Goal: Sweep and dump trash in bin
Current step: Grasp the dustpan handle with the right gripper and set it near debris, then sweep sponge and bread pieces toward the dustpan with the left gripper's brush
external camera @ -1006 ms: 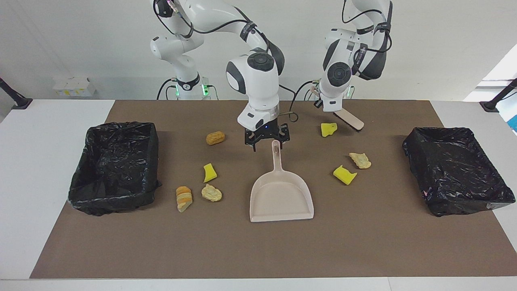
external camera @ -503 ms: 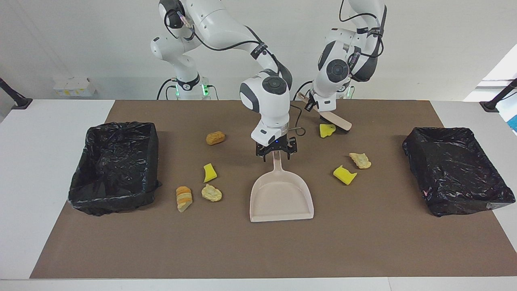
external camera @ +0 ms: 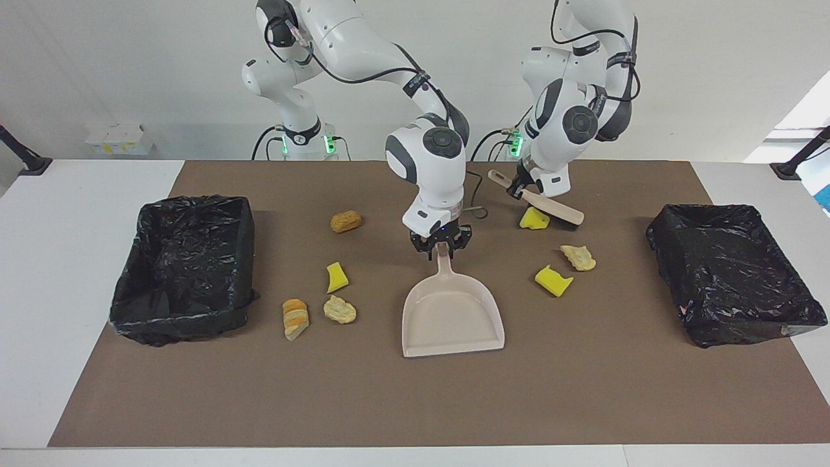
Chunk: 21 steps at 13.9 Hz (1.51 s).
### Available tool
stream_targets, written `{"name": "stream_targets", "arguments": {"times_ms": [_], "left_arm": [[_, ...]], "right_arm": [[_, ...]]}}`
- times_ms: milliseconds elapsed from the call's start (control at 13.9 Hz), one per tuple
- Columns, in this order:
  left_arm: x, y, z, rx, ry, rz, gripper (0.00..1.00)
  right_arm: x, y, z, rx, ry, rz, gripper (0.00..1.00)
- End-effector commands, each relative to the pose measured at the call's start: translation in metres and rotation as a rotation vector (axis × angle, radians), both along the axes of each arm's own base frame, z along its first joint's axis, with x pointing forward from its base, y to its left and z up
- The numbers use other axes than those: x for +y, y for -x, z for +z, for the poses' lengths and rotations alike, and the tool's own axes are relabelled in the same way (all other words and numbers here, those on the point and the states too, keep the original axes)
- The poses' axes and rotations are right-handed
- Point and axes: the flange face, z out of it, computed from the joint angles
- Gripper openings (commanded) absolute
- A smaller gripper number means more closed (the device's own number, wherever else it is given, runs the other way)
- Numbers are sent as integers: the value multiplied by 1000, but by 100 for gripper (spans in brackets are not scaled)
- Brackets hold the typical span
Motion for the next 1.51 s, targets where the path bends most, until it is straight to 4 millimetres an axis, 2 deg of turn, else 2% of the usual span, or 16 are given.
{"name": "stream_targets", "arguments": {"times_ms": [0, 72, 144, 287, 431, 647, 718, 934, 1078, 1221, 1437], "left_arm": [[11, -43, 8, -18, 7, 37, 0], [16, -54, 10, -33, -2, 36, 0], [21, -63, 12, -49, -3, 34, 0], [28, -70, 13, -70, -2, -24, 0], [32, -71, 13, -86, 9, -117, 0], [39, -68, 8, -101, 64, -280, 0], [54, -70, 7, -108, 85, -317, 0], [69, -71, 5, -121, 136, -449, 0], [70, -68, 3, -124, 162, -524, 0], [71, -69, 3, -138, 193, -621, 0], [70, -72, 0, -194, 223, -761, 0]], "right_arm": [[0, 6, 5, 26, 29, 46, 42], [-1, 5, 5, 25, 30, 50, 26], [-1, 4, 7, 21, 31, 54, 0], [-7, -2, 12, 15, 26, 46, 0], [-19, -7, 35, -3, 12, 62, 0], [-75, -20, 79, 35, 7, 224, 0], [-93, -22, 96, 48, 7, 291, 0], [-148, -25, 126, 106, 15, 513, 0], [-178, -28, 126, 160, 9, 701, 0], [-183, -23, 121, 160, 14, 857, 0], [-185, -1, 106, 148, 11, 1016, 0]]}}
